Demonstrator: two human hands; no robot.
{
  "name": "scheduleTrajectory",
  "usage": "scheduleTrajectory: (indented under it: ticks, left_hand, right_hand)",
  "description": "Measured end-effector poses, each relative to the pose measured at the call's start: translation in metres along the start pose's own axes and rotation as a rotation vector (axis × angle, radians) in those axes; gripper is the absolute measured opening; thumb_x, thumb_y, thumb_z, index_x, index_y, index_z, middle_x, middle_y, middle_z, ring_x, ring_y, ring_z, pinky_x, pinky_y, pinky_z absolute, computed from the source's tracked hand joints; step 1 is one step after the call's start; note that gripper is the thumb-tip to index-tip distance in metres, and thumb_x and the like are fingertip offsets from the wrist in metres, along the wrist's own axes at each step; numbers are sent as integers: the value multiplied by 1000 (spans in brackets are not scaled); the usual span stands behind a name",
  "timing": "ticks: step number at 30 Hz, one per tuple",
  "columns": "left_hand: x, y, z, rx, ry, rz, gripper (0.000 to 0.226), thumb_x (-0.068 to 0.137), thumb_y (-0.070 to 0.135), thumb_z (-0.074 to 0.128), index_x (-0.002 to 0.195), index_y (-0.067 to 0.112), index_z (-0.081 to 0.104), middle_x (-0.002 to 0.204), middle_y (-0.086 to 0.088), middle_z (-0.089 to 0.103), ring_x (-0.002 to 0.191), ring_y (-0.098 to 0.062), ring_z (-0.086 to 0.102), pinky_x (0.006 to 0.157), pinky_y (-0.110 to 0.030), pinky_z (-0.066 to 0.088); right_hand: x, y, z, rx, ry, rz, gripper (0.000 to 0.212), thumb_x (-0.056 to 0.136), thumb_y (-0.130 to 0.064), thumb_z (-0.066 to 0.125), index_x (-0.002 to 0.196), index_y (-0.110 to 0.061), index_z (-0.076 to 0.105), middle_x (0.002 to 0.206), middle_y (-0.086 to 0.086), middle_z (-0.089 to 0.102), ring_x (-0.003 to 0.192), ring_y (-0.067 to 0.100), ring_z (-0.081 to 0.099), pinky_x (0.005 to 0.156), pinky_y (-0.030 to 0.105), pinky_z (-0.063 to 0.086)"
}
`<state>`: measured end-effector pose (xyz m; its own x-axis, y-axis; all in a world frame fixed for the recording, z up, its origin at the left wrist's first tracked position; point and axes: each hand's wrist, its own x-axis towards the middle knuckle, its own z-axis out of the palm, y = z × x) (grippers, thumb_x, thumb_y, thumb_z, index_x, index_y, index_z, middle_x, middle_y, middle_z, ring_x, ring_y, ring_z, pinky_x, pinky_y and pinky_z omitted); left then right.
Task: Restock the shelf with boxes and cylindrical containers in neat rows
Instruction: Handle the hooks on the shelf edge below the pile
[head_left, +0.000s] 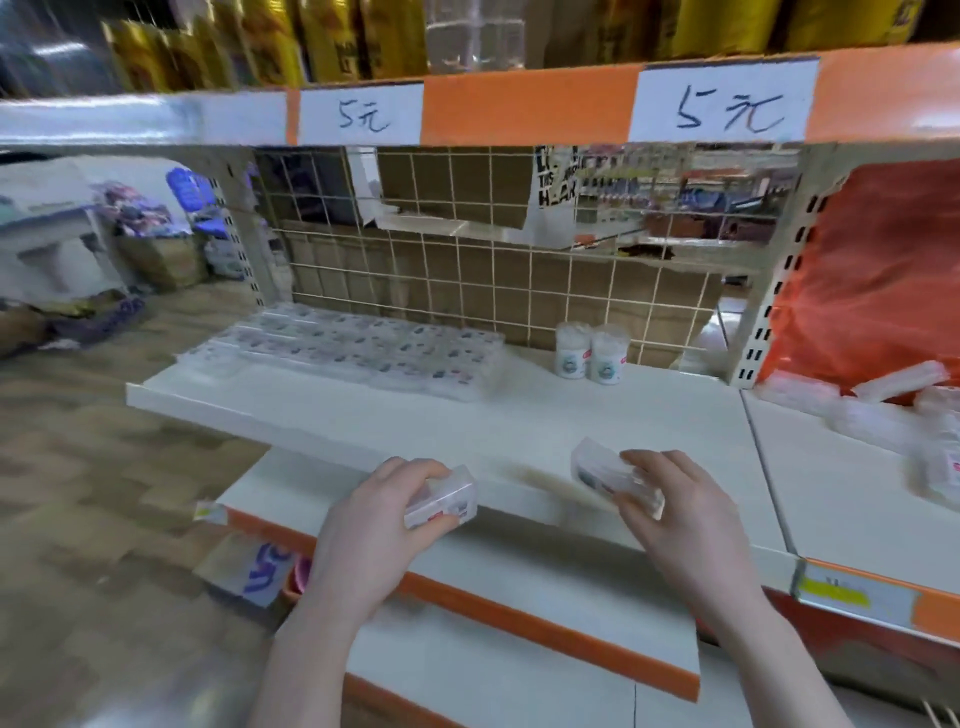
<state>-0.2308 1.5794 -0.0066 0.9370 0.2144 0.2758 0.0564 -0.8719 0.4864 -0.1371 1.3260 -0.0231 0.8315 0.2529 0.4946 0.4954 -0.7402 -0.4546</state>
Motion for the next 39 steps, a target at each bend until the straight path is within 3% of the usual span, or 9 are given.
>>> scheduleTrajectory:
  ticks: [4, 7, 12, 16, 21, 24, 27, 33, 39]
  left_hand:
    - [1, -31, -17, 8, 46, -26, 37, 79, 39, 70, 114, 34, 58, 104, 20, 56, 90, -1, 53, 70, -22, 46]
    - [6, -51, -25, 40, 54, -41, 36, 79, 42, 70, 113, 34, 59, 102, 23, 53, 89, 0, 51, 65, -11, 38]
    - [32, -94, -38, 90, 32, -32, 34, 78, 47, 69, 107, 31, 60, 102, 19, 56, 91, -3, 55, 70, -22, 47]
    - [65, -134, -56, 133, -12, -8, 31, 77, 39, 73, 102, 27, 60, 97, 16, 55, 87, -7, 55, 69, -21, 44]
    - [98, -173, -77, 143, -4, -6, 28, 75, 30, 76, 98, 28, 59, 93, 17, 54, 81, -5, 52, 63, -15, 40]
    - [109, -194, -86, 113, 2, -9, 27, 74, 28, 75, 95, 30, 57, 93, 16, 54, 82, -5, 52, 65, -24, 47]
    - [118, -217, -91, 100, -1, 7, 27, 70, 35, 68, 90, 38, 49, 89, 15, 54, 79, -5, 52, 62, -29, 49]
    - [140, -283, -112, 101, -25, 81, 27, 73, 25, 76, 89, 33, 55, 88, 18, 52, 79, -2, 50, 61, -19, 44]
    - [159, -363, -145, 97, -24, 248, 48, 57, 22, 86, 85, 37, 51, 81, 19, 54, 79, -3, 48, 54, -6, 33]
  right_hand:
    - [17, -26, 24, -6, -26, -52, 35, 70, -8, 75, 104, -12, 67, 91, 2, 64, 83, 25, 62, 68, 24, 39]
    - [32, -40, 49, 12, -36, -71, 37, 68, -7, 77, 103, -12, 67, 89, 3, 64, 79, 26, 62, 66, 24, 41]
    - [67, -67, 98, 69, -57, -88, 37, 66, -6, 77, 101, -14, 68, 88, 2, 63, 80, 25, 63, 66, 26, 44]
    - [102, -89, 135, 78, -82, -110, 38, 61, -4, 77, 97, -12, 69, 88, 2, 66, 78, 25, 64, 66, 19, 38]
    - [149, -127, 164, 14, -113, -187, 36, 61, -10, 77, 96, -16, 69, 95, 0, 69, 85, 24, 65, 68, 28, 50]
    - [169, -149, 181, 10, -130, -171, 37, 64, -11, 75, 100, -17, 70, 98, 0, 69, 89, 25, 65, 73, 31, 51]
    - [179, -167, 194, -12, -135, -192, 37, 60, -8, 77, 96, -15, 70, 93, 1, 70, 83, 25, 66, 68, 30, 52]
    - [185, -211, 237, -82, -136, -146, 41, 53, -6, 80, 92, -14, 72, 87, 2, 71, 76, 25, 67, 62, 33, 55]
    - [182, -273, 284, -145, -66, -36, 42, 48, -6, 83, 88, -15, 73, 85, 0, 71, 72, 22, 68, 60, 24, 48]
